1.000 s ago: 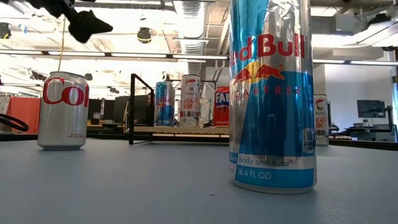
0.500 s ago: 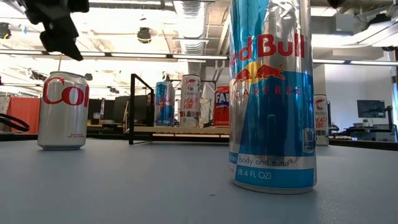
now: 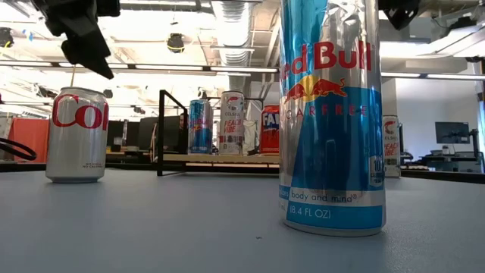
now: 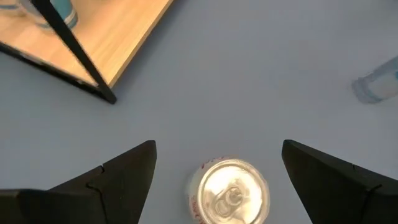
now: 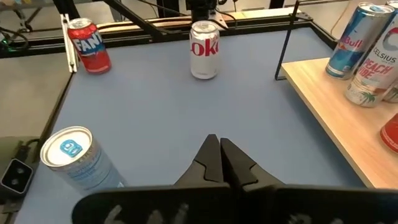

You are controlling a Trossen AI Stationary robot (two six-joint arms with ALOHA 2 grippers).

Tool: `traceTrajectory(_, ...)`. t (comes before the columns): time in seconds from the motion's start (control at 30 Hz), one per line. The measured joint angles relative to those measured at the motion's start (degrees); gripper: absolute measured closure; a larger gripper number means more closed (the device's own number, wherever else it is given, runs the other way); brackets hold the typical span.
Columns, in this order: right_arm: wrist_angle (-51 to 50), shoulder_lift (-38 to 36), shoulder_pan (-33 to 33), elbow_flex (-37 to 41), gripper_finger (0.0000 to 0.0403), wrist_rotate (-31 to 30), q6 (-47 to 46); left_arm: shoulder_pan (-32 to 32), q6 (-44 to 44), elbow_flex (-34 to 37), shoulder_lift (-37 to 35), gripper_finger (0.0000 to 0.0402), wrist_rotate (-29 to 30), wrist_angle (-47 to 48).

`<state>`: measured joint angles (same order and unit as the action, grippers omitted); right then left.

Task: Place canned beverage on shelf
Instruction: Put the top red-silver soda can on the shelf aligned with the other red-silver soda can

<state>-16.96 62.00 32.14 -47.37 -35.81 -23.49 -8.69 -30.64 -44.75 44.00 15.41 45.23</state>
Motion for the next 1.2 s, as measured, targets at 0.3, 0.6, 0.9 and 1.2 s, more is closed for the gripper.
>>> traceTrajectory(0.3,-0.5,0.2,0.0,0.0,0.0403,1.5,0.0,0.0,-3.6,0.0,5.6,0.0065,-2.9,0.2)
traceTrajectory(0.6,-0.6,0.1,0.0,0.0,0.0403,2.8,0.2,0.0,-3.8,0.0,10.1,0.0054,-8.4,0.3)
traceTrajectory(0.9,-0.5,0.1,0.0,0.0,0.0403,2.8,0.2,0.0,-0.2,0.0,12.7,0.0054,-7.2,0.9)
traceTrajectory(1.2,-0.6,0.1,-0.5,0.0,0.0403,2.8,0.1,0.0,4.5,-2.5,13.8,0.0054,-7.2,0.0)
